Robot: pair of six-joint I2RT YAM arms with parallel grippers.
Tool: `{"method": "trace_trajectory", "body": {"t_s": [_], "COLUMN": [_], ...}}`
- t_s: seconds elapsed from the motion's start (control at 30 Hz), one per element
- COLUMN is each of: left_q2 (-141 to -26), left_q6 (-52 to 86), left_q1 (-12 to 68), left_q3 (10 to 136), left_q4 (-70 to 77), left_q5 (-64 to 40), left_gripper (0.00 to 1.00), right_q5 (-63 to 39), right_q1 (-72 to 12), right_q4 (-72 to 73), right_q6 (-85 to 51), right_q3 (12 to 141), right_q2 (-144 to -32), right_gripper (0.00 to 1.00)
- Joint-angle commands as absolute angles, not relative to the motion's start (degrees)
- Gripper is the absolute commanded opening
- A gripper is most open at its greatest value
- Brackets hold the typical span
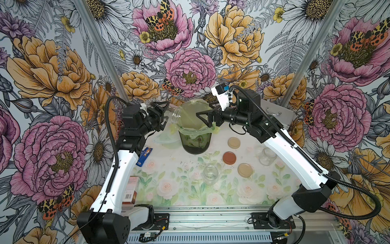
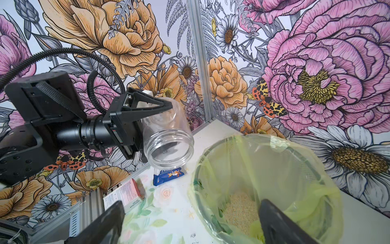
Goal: Empty moldy rice from jars
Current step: Place the jar at the center of the board.
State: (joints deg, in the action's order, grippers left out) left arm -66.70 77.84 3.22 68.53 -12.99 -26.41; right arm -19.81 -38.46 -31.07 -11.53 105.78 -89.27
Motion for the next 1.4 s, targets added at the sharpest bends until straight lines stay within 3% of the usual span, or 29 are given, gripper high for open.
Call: {"method": "trace_trajectory", "body": {"t_s": [0.0, 0.47, 0.7, 1.0, 1.37], "left_q2": [-62.40, -47.69, -39.76, -37.26, -40.28], "left_q6": [90.31, 112.61, 116.72, 115.88, 115.29], "left_q1": [1.12, 0.99, 7.54, 15.87, 20.25], "left_q3": [63.57, 43.05, 37.43, 37.05, 38.83], "left_q4": [-0.50, 9.68, 6.00, 3.08, 5.25], "left_q5": [-27.33, -21.84, -15.77, -10.05, -8.23], "left_gripper": [0.00, 0.00, 0.00, 0.00, 0.00], "right_q5": [-18.15, -6.45, -1.40, -1.82, -5.55], "right_q1": [-40.10, -48.82, -53.01, -54.66, -55.74], "right_q4": [-31.16, -39.86, -40.74, -40.64, -40.50], "right_q6": [-12.22, -18.95, -23.20, -27.42, -27.69], "right_q3": [105.24, 108.04, 107.48, 108.38, 111.43], "right_q2": [-87.55, -89.84, -92.29, -95.84, -99.25], "right_gripper": [0.99, 1.00, 0.99, 0.78, 0.64]}}
